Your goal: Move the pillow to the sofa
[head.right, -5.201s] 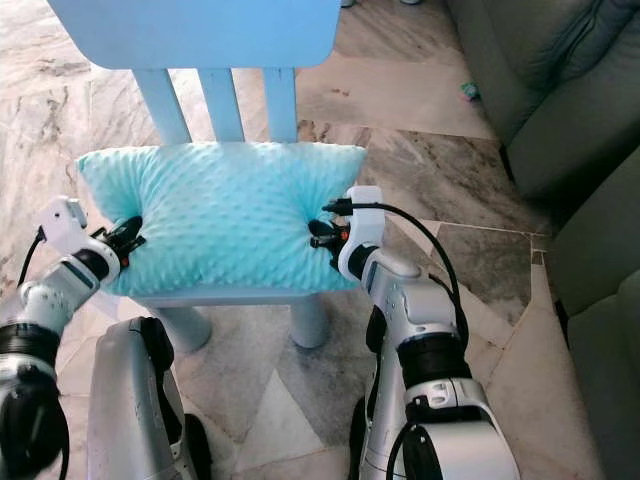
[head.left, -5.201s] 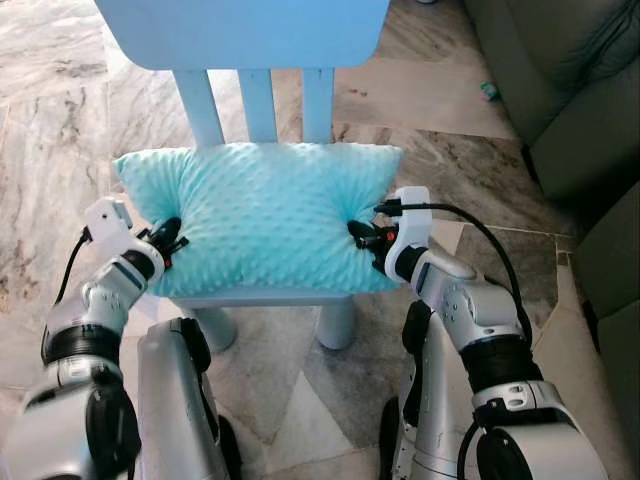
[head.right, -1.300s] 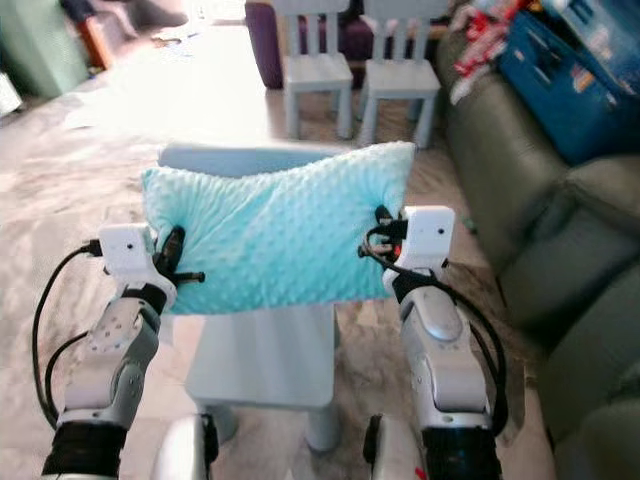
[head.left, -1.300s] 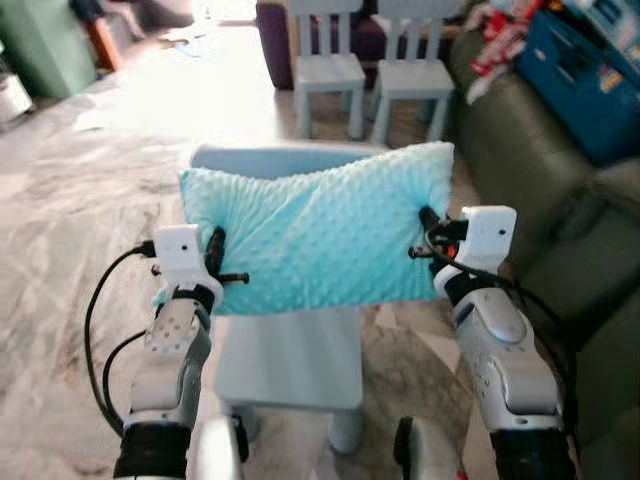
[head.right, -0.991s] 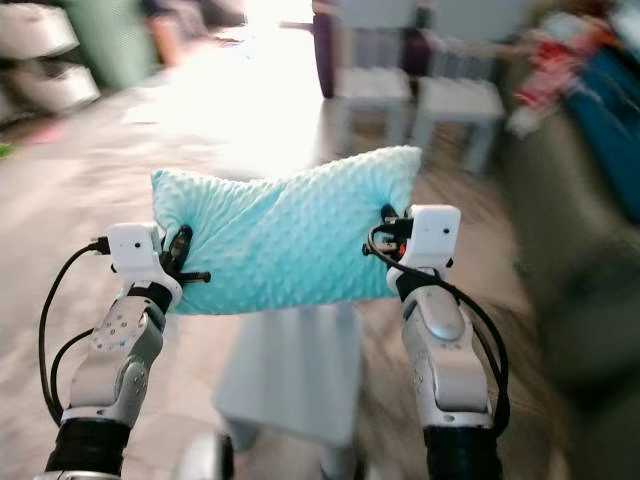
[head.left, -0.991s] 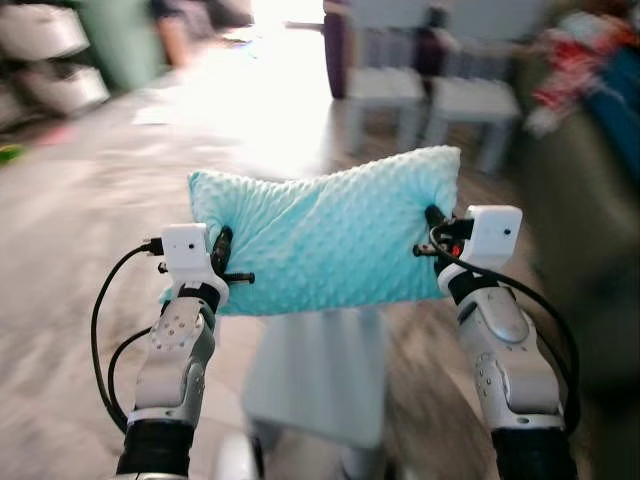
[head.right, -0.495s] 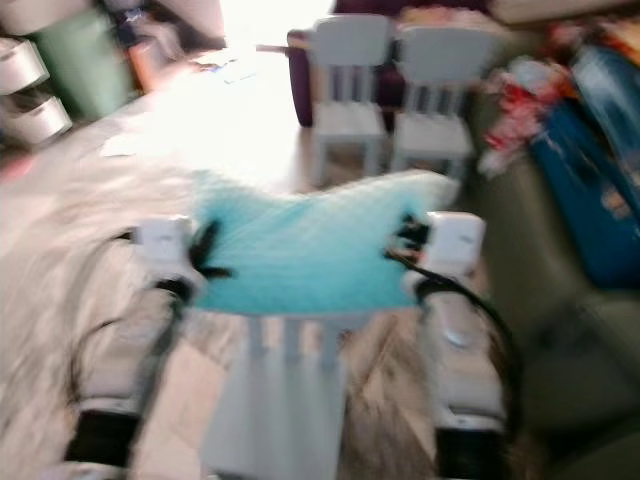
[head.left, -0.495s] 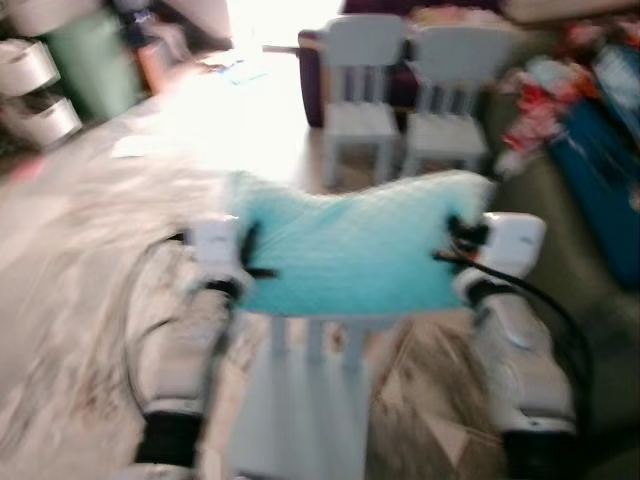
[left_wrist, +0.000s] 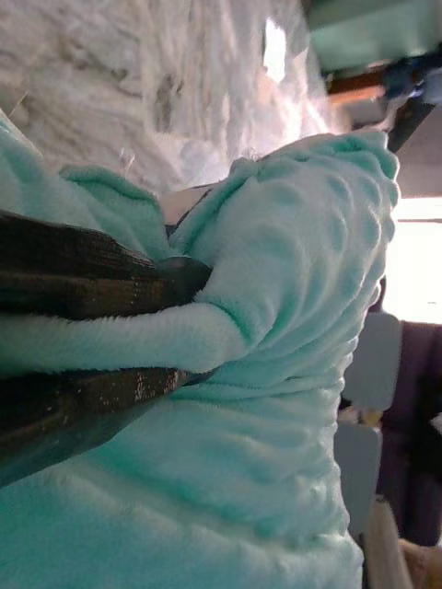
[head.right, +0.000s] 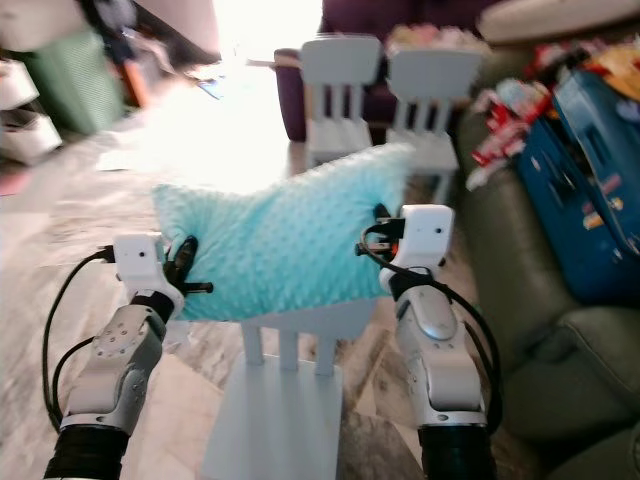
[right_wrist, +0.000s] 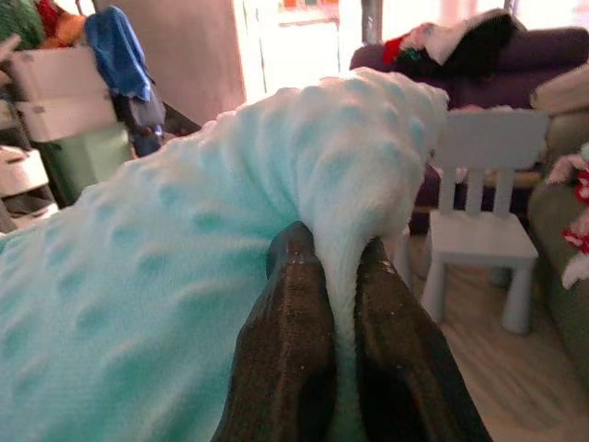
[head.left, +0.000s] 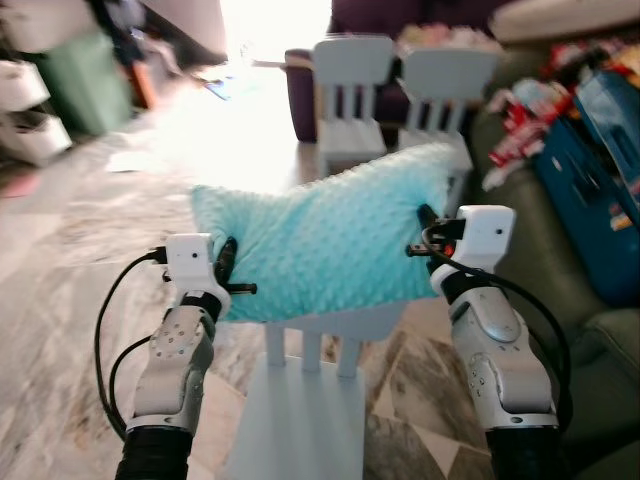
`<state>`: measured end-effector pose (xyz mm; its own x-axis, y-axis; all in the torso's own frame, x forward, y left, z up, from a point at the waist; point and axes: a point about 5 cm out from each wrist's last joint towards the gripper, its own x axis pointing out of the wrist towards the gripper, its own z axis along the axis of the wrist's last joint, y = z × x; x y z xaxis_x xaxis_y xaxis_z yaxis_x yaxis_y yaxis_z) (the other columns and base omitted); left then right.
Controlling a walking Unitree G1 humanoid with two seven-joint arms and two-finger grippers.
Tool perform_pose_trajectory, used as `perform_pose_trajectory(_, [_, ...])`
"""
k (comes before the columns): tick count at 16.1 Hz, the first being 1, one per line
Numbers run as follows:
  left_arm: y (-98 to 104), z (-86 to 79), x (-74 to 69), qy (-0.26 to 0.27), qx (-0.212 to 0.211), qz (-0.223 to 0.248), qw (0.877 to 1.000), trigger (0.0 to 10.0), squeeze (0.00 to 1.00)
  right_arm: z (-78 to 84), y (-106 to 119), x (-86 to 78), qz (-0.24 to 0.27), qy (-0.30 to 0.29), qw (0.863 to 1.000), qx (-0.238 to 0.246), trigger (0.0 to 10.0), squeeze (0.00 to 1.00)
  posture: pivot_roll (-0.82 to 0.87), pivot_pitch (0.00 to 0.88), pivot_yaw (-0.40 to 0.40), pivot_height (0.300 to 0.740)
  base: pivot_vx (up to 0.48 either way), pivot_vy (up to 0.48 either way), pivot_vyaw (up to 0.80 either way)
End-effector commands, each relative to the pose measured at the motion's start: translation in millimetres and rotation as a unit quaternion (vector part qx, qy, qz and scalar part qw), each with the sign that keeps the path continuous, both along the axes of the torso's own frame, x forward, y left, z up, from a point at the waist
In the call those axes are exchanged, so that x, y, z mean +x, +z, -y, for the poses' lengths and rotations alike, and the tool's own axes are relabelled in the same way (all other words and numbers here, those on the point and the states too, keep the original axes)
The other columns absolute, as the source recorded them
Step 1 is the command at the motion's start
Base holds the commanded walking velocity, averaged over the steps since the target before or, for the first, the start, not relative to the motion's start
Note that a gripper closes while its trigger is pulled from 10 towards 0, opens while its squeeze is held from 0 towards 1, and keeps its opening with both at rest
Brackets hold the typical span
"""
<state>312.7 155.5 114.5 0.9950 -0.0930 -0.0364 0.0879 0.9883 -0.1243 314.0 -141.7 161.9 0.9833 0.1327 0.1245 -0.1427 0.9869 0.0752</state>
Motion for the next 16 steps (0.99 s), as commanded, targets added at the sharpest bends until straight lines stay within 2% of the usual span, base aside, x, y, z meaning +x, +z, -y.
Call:
perform_pose_trajectory(1, [9.3, 8.5, 1.8, -0.018, 0.006, 0.016, 1.0, 10.0, 0.0, 5.5, 8.3, -0.8, 0.015, -0.008, 1.0, 0.0, 0.0, 0.0, -0.19, 0.0, 0.017, 0.74, 0.0, 0.0, 0.0])
perform_pose_trajectory(3, [9.1, 9.4, 1.8, -0.021, -0.005, 0.012, 1.0, 10.0, 0.0, 5.9, 8.1, -1.5, 0.014, -0.006, 1.0, -0.002, 0.0, 0.0, -0.19, 0.0, 0.013, 0.74, 0.0, 0.0, 0.0])
perform_pose_trajectory(4, [9.8, 9.9, 2.1, -0.022, -0.004, 0.012, 1.0, 10.0, 0.0, 5.5, 7.0, -1.4, 0.008, -0.003, 1.0, -0.007, 2.9, 0.0, -0.19, 0.0, 0.008, 0.74, 0.0, 0.0, 0.0])
perform_pose_trajectory(5, [10.4, 10.6, 2.4, -0.026, 0.007, 0.011, 1.0, 10.0, 0.0, 5.4, 5.8, -1.2, 0.003, -0.002, 1.0, -0.009, 8.9, 0.0, -0.19, 0.0, 0.007, 0.74, 0.0, 0.0, 0.0])
perform_pose_trajectory(6, [9.4, 9.0, 3.0, -0.013, 0.017, 0.0, 1.0, 10.0, 0.0, 4.8, 5.0, -0.4, -0.001, 0.001, 1.0, -0.015, 10.0, 0.0, -0.19, 0.0, 0.005, 0.74, 0.0, 0.0, 0.0])
perform_pose_trajectory(9, [8.8, 6.7, 4.4, -0.015, -0.037, -0.024, 0.999, 10.0, 0.0, 4.4, 5.6, -0.3, -0.001, 0.004, 1.0, -0.016, 10.0, 0.0, -0.19, 0.0, 0.001, 0.74, 0.0, 0.0, 0.0])
perform_pose_trajectory(11, [10.3, 4.9, 3.9, -0.012, -0.035, -0.014, 0.999, 10.0, 0.0, 5.2, 4.4, -1.6, -0.004, 0.003, 1.0, -0.016, 10.0, 0.0, -0.19, 0.0, 0.001, 0.74, 0.0, 0.0, 0.0])
perform_pose_trajectory(12, [7.7, 1.6, 2.9, 0.005, -0.045, -0.024, 0.999, 10.0, 0.0, 5.0, 4.0, -2.2, -0.005, 0.003, 1.0, -0.015, 10.0, 0.0, -0.19, 0.0, 0.002, 0.74, 0.0, 0.0, 0.0])
perform_pose_trajectory(16, [8.7, 1.8, 1.6, -0.001, -0.05, -0.025, 0.998, 10.0, 0.0, 5.8, 2.4, -3.0, -0.009, 0.001, 1.0, -0.015, 10.0, 0.0, -0.19, 0.0, 0.005, 0.74, 0.0, 0.0, 0.0])
